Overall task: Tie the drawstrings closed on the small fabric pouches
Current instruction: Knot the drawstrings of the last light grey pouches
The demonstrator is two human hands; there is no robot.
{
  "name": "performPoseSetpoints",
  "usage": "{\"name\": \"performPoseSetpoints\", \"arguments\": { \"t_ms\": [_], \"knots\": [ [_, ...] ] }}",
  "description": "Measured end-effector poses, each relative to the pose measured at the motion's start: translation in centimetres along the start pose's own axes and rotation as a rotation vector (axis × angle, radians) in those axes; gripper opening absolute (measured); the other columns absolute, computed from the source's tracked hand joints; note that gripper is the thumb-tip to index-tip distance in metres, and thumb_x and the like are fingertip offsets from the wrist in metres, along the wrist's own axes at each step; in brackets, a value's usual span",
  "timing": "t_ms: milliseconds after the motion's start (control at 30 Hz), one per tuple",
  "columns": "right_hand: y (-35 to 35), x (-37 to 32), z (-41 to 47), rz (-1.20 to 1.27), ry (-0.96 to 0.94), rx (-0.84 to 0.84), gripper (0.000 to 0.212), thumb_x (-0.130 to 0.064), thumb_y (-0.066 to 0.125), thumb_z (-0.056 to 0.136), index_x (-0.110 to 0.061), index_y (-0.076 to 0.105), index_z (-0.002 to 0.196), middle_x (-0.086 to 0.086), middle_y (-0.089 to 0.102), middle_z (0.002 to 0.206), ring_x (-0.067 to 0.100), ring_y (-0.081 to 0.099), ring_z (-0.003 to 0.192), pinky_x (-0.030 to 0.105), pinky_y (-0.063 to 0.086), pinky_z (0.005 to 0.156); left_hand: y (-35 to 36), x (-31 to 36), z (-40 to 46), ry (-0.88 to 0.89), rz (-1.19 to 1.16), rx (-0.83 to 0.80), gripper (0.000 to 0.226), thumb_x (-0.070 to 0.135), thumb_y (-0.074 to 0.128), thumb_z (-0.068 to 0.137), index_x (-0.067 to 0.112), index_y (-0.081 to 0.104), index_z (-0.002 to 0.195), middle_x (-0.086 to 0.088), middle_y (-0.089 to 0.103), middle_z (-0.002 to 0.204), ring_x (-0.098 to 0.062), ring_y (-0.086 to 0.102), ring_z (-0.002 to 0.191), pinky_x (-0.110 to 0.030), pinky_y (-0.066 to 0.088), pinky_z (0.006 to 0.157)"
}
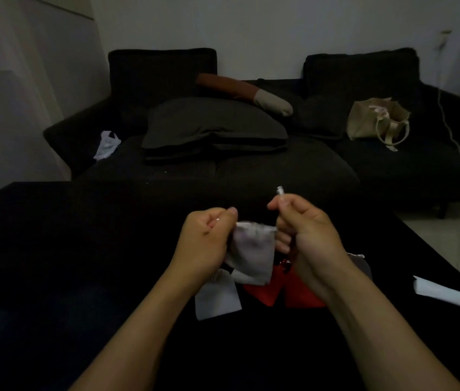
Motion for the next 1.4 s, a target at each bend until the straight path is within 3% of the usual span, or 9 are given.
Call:
{"name": "performPoseSetpoints", "arguments": {
  "t_ms": [133,367,633,767,867,1000,1067,1200,1400],
  "knots": [
    [-0.2,-0.4,0.1,0.007,-0.033,0.036,0.027,-0.017,0.043,0.103,-0.01,0.063,0.087,-0.003,0.035,0.052,0.007,0.034,0.044,0.019,0.034,0.04,-0.3,-0.2,0.2,-0.025,-0.025,0.04,0.052,0.024,0.054,0.098,0.024,0.042,0.047,0.011,0.035,0.043,-0.005,0.032,0.04,-0.019,0.028,0.04],
    [1.3,0.3,-0.5,0.046,0.05,-0.078,0.025,-0.015,0.043,0.102,-0.007,0.062,0.089,-0.003,0.035,0.052,0.008,0.035,0.044,0.02,0.034,0.041,1.7,-0.4,-0.6,-0.047,0.031,-0.203,0.041,0.021,0.059,0.097,0.021,0.053,0.056,0.006,0.049,0.052,-0.002,0.046,0.049,-0.015,0.04,0.049],
    [-1.0,-1.0,-0.1,0.015,0.018,0.019,0.02,-0.013,0.047,0.1,-0.006,0.065,0.094,0.0,0.04,0.055,0.011,0.037,0.049,0.022,0.035,0.044,-0.4,0.3,-0.4,-0.084,0.102,-0.138,0.045,0.026,0.054,0.099,0.022,0.059,0.055,0.004,0.051,0.047,-0.009,0.049,0.044,-0.019,0.043,0.045],
    [0.4,-0.8,-0.5,0.066,0.051,-0.136,0.023,-0.021,0.066,0.082,-0.006,0.065,0.1,0.0,0.036,0.054,0.01,0.039,0.045,0.022,0.038,0.042,0.8,-1.0,-1.0,-0.259,0.185,-0.28,0.035,0.013,0.046,0.099,0.012,0.065,0.07,-0.001,0.058,0.054,-0.01,0.054,0.049,-0.021,0.044,0.048],
    [0.8,-0.7,-0.5,-0.008,0.02,-0.187,0.028,-0.021,0.068,0.075,-0.005,0.065,0.098,-0.001,0.043,0.049,0.01,0.039,0.041,0.02,0.035,0.04,1.3,-1.4,-1.1,-0.417,0.046,-0.317,0.039,0.015,0.04,0.099,0.009,0.064,0.069,-0.004,0.06,0.054,-0.013,0.055,0.05,-0.021,0.046,0.048],
    [0.7,-0.2,-0.4,-0.072,0.043,-0.21,0.019,-0.018,0.069,0.078,-0.008,0.07,0.094,0.003,0.051,0.051,0.013,0.046,0.044,0.022,0.04,0.042,1.8,-0.8,-1.0,-0.319,0.039,-0.343,0.041,0.024,0.046,0.103,0.012,0.06,0.066,-0.003,0.054,0.057,-0.012,0.05,0.051,-0.022,0.043,0.049],
    [0.4,-0.3,-0.4,-0.264,-0.017,-0.212,0.012,-0.019,0.073,0.081,-0.013,0.074,0.091,0.002,0.053,0.052,0.011,0.049,0.046,0.023,0.043,0.044,1.2,-0.6,-0.9,-0.268,0.062,-0.297,0.041,0.023,0.047,0.102,0.013,0.059,0.064,-0.001,0.052,0.055,-0.012,0.047,0.051,-0.023,0.041,0.049],
    [-0.3,-0.6,-0.5,-0.999,-0.198,-0.233,0.018,-0.043,0.073,0.082,-0.026,0.076,0.083,0.0,0.066,0.06,0.013,0.059,0.053,0.033,0.049,0.053,-0.1,0.1,-0.4,-0.198,0.05,-0.188,0.041,0.023,0.044,0.102,0.013,0.061,0.066,-0.001,0.055,0.059,-0.013,0.049,0.054,-0.022,0.04,0.05],
    [0.5,0.9,-0.4,-1.113,-0.221,-0.284,0.031,-0.05,0.066,0.084,-0.024,0.068,0.067,-0.004,0.058,0.075,0.004,0.056,0.075,0.022,0.045,0.064,0.6,-0.1,-0.7,-0.256,0.08,-0.31,0.035,0.02,0.044,0.101,0.015,0.063,0.072,-0.004,0.059,0.066,-0.013,0.055,0.059,-0.024,0.048,0.057]
  ]
}}
Point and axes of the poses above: each hand's wrist, its own z-axis towards the middle knuckle, its own y-axis out of the palm, x = y × z, the point moved 6 cm from there along z, towards the middle knuckle
